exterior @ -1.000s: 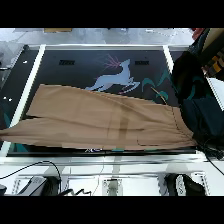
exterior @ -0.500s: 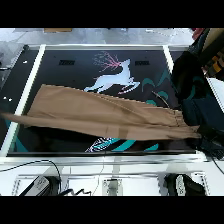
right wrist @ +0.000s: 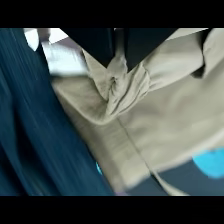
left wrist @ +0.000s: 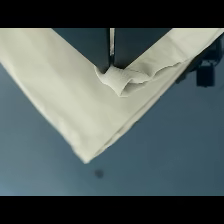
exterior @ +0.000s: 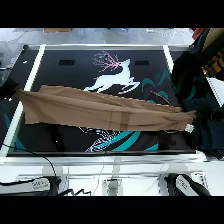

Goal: Fold the clothes and pants, and hang the long-sleeved shirts on hangers.

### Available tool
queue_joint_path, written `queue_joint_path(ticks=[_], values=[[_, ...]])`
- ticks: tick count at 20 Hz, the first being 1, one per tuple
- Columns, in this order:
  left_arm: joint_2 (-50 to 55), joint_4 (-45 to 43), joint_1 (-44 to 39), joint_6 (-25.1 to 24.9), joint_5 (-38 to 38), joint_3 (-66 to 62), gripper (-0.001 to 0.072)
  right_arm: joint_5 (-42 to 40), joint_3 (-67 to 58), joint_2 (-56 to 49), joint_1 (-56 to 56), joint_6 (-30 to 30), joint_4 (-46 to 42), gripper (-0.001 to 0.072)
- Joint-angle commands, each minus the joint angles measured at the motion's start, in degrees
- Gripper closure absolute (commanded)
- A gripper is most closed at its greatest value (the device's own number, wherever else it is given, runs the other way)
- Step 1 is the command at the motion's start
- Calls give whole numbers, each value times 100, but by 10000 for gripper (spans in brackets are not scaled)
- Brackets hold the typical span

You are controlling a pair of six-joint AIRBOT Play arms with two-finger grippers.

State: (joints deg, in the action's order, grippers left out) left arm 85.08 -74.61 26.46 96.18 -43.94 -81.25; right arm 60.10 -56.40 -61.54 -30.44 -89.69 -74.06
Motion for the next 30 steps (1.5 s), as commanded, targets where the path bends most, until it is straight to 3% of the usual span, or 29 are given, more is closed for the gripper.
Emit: queue_joint_path(ticks=[1,7,8,9,10,11,16,18,20,23,26,30], values=[[804,-157,-339,291,11,-654,696,-942,-586,-1158,260,-96,203,686],[1331,573,-398,286,807,-693,692,-2555,-675,-2072,673,-883,264,684],[1338,614,-402,282,885,-693,629,-2730,-675,-2105,697,-883,326,680],[1331,612,-415,240,907,-695,358,-2850,-678,-2109,697,-881,334,594],[1311,616,-422,151,901,-726,44,-2876,-688,-2103,697,-881,334,366],[1246,612,-420,83,894,-758,7,-2861,-695,-2096,697,-872,332,205],[505,426,-350,-278,570,-758,12,-2599,-693,-2006,697,-833,323,190],[208,-181,-177,-275,-107,-756,17,-2406,-695,-1950,697,-815,254,190],[55,-791,66,-280,-1180,-728,135,-2186,-693,-1928,697,-811,120,190],[-181,-1003,476,-1019,-2229,-76,136,-1996,-693,-1930,697,-501,46,190],[-538,-498,721,-1333,-1897,1126,136,-1934,-693,-1930,697,-284,42,190],[-616,1423,822,-1331,-363,2540,134,-1915,-693,-1930,697,-219,50,190]])
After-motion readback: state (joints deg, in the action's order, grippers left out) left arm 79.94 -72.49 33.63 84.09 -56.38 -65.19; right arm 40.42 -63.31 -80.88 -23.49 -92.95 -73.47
